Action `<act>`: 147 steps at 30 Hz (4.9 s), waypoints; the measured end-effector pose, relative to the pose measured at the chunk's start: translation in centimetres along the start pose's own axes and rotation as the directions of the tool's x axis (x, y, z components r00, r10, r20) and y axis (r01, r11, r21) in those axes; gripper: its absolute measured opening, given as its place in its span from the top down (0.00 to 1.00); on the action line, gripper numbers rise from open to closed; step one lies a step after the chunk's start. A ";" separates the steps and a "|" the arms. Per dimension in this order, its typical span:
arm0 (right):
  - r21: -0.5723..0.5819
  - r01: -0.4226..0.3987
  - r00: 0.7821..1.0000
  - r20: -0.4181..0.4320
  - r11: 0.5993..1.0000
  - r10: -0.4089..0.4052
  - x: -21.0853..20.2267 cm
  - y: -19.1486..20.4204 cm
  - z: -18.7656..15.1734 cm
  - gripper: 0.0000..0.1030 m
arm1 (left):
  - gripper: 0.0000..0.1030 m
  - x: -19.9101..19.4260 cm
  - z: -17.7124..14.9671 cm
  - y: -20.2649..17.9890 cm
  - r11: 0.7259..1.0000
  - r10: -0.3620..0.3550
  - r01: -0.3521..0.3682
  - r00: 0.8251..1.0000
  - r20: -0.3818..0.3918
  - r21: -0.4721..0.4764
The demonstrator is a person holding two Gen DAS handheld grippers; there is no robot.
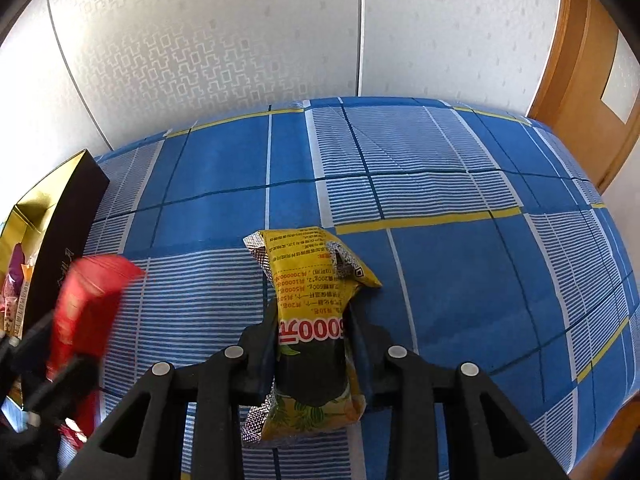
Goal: Organize snacks
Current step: 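Carry the red cake bar to the tray with the left tool while the right holds the seaweed bag, then lower the red cake bar into the tray and open the left tool, then carry the yellow seaweed bag into the tray and open the right tool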
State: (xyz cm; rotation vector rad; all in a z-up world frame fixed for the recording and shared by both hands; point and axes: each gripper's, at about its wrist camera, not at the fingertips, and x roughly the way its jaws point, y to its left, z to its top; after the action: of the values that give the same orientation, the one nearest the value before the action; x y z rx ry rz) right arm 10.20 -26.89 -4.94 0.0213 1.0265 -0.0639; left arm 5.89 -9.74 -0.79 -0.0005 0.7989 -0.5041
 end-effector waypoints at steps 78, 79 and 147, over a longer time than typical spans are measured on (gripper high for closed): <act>-0.079 -0.245 0.961 0.112 0.966 0.252 -4.0 10.6 2.2 0.71 | 0.54 -9.4 -3.2 27.8 0.760 0.481 -0.498 0.863 -0.154 -0.417; -0.083 -0.247 0.960 0.113 0.965 0.256 -4.1 10.8 2.3 0.71 | 0.54 -9.6 -3.3 27.5 0.765 0.475 -0.491 0.867 -0.150 -0.416; -0.224 -0.370 0.928 -0.055 0.902 0.368 1.9 27.8 5.8 0.66 | 0.14 -14.4 -7.4 20.9 0.832 0.420 -0.429 0.901 -0.106 -0.353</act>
State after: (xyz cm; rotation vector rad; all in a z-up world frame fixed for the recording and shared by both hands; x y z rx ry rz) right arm 17.89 0.45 -3.93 0.0044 1.0209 0.4036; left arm 1.47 16.34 -0.04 -0.1629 0.8774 0.0770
